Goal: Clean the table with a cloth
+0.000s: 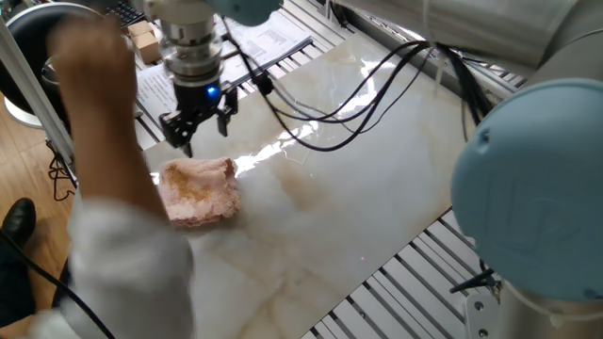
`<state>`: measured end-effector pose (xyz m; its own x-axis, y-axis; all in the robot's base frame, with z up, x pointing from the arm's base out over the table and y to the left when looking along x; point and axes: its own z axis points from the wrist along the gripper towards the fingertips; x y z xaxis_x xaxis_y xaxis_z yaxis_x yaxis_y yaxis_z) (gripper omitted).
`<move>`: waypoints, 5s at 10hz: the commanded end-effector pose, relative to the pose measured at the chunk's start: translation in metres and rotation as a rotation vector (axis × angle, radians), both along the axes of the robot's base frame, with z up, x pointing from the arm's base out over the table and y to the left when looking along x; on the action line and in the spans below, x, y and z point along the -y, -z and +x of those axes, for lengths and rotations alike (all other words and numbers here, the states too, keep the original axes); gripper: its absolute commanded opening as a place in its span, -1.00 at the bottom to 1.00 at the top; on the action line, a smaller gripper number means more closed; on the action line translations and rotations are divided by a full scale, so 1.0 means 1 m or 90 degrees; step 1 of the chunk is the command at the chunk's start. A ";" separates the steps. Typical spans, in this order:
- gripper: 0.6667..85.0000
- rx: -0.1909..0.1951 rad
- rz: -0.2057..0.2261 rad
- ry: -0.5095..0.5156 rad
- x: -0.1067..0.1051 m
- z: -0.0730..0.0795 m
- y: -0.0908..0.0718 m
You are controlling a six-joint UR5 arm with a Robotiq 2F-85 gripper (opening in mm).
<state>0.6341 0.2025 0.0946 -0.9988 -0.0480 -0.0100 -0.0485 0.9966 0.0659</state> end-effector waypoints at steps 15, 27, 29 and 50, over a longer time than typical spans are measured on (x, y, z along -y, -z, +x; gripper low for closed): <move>0.84 0.016 -0.016 -0.003 -0.019 0.004 0.056; 0.84 0.045 -0.010 -0.062 -0.048 0.017 0.101; 0.81 0.059 -0.029 -0.078 -0.041 0.024 0.107; -0.98 0.079 -0.021 -0.203 0.022 -0.017 0.060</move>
<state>0.6238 0.1870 0.0335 -0.9298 -0.3502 -0.1128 -0.3506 0.9364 -0.0168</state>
